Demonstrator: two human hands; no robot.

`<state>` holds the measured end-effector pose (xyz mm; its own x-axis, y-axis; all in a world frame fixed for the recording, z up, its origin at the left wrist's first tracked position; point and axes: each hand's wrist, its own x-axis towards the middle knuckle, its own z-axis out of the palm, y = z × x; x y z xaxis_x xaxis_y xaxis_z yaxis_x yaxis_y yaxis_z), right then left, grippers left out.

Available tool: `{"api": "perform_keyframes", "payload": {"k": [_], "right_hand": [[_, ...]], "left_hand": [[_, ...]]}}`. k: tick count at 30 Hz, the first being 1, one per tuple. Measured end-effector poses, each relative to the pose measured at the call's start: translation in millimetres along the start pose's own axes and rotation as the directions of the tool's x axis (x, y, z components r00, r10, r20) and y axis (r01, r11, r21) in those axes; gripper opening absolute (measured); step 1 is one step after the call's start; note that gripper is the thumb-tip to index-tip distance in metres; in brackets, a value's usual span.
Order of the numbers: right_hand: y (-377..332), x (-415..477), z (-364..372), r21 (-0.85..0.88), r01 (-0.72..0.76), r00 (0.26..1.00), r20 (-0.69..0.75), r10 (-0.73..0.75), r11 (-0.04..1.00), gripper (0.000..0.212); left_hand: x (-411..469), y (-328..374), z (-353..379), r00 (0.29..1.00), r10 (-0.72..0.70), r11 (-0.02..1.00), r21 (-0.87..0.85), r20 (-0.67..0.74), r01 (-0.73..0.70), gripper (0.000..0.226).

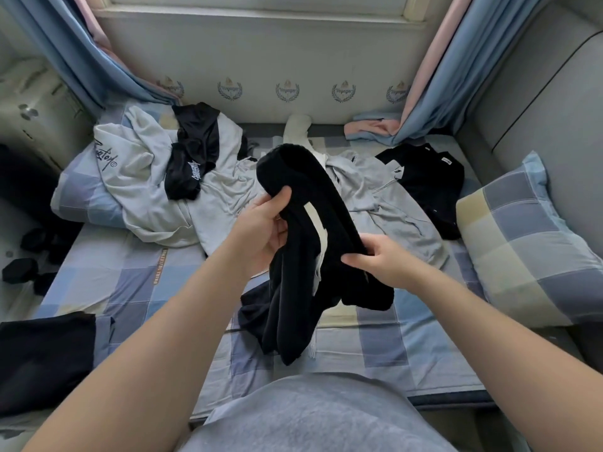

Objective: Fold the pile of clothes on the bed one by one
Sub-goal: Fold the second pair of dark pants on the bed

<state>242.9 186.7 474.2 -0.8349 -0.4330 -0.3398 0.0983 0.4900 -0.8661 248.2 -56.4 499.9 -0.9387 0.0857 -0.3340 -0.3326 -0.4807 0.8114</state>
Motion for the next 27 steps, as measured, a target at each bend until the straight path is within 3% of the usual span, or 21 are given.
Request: {"api": "perform_keyframes", "payload": {"k": [3,6,8,9,11,13,15,19,23,25,27], "right_hand": [[-1.5,1.0,-1.5,-0.019,0.068,0.994,-0.079,-0.069,0.998,0.030],[-12.8,3.0,-14.1,-0.104,0.133,0.981,-0.130,-0.146,0.986,0.011],[-24.8,3.2,-22.5,-0.213,0.161,0.975,-0.116,-0.189,0.964,0.012],[-30.8,2.7,-25.2,-0.281,0.168,0.975,-0.092,-0.201,0.945,0.013],[-43.3,0.7,-27.3,-0.463,0.195,0.970,-0.039,-0.240,0.864,0.018],[-56.8,-0.8,-26.8,-0.607,0.258,0.952,0.028,-0.305,0.751,0.022],[-71.5,-2.8,-25.9,-0.647,0.344,0.925,0.112,-0.362,0.680,0.021],[-97.3,-10.5,-30.3,-0.671,0.447,0.882,0.219,-0.417,0.592,0.018],[-109.0,-15.3,-32.9,-0.727,0.530,0.835,0.360,-0.416,0.436,0.016],[-111.2,-16.7,-35.4,-0.747,0.550,0.817,0.388,-0.426,0.374,0.016],[-110.9,-19.0,-40.4,-0.759,0.559,0.799,0.386,-0.460,0.333,0.015]], "left_hand": [[1.0,0.5,-7.6,0.998,-0.021,0.999,0.023,-0.065,0.022,0.028],[1.8,1.0,-19.2,0.942,-0.021,0.960,0.258,-0.335,0.113,0.021],[0.9,1.4,-28.5,0.874,0.095,0.849,0.497,-0.476,0.178,0.053],[0.8,1.7,-32.3,0.869,0.199,0.778,0.612,-0.454,0.142,0.076],[0.7,7.0,-32.8,0.914,0.353,0.594,0.803,-0.202,-0.052,0.098],[1.6,16.6,-25.2,0.949,0.302,0.434,0.874,0.088,-0.219,0.093],[4.5,23.5,-18.2,0.951,0.207,0.350,0.890,0.230,-0.292,0.079],[10.1,33.5,-4.4,0.945,0.110,0.221,0.920,0.306,-0.324,0.084],[10.2,44.2,12.5,0.929,0.013,0.066,0.926,0.371,-0.371,0.097],[11.5,46.6,18.1,0.919,-0.103,-0.004,0.924,0.379,-0.382,0.085],[12.0,46.7,20.5,0.920,-0.214,-0.037,0.938,0.329,-0.344,0.056]]}}
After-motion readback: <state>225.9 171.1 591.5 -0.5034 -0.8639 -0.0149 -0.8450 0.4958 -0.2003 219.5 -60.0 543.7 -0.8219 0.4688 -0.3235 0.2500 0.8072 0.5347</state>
